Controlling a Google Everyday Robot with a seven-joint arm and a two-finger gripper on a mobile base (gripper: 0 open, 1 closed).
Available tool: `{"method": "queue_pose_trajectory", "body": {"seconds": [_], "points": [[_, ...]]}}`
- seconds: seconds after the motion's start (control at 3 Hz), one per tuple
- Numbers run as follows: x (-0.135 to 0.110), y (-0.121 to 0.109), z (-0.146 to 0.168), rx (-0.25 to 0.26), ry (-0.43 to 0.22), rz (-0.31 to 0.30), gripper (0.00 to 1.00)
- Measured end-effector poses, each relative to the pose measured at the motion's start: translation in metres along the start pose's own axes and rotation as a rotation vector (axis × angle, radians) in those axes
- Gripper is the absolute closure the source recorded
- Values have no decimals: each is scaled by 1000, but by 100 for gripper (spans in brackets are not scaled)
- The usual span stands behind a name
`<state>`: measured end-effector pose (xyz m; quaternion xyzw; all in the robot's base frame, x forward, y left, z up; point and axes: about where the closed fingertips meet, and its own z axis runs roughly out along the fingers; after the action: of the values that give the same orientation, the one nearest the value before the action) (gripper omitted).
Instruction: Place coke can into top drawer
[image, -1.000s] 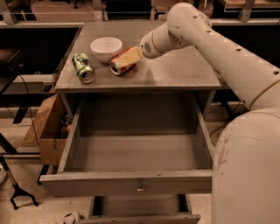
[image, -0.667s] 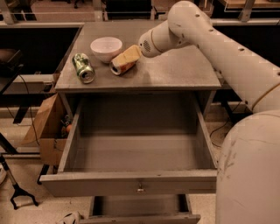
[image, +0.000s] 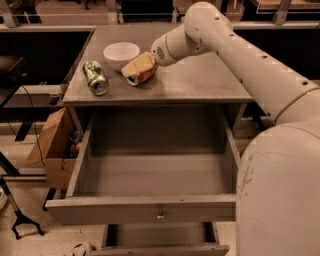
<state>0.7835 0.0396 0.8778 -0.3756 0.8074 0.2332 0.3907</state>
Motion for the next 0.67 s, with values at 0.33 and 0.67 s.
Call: {"method": "queue_pose_trajectory", "body": {"seconds": [0.33,0.67], "points": [[1,1,15,-17,12,6,2],[4,2,25,-25,21,14,25]]}}
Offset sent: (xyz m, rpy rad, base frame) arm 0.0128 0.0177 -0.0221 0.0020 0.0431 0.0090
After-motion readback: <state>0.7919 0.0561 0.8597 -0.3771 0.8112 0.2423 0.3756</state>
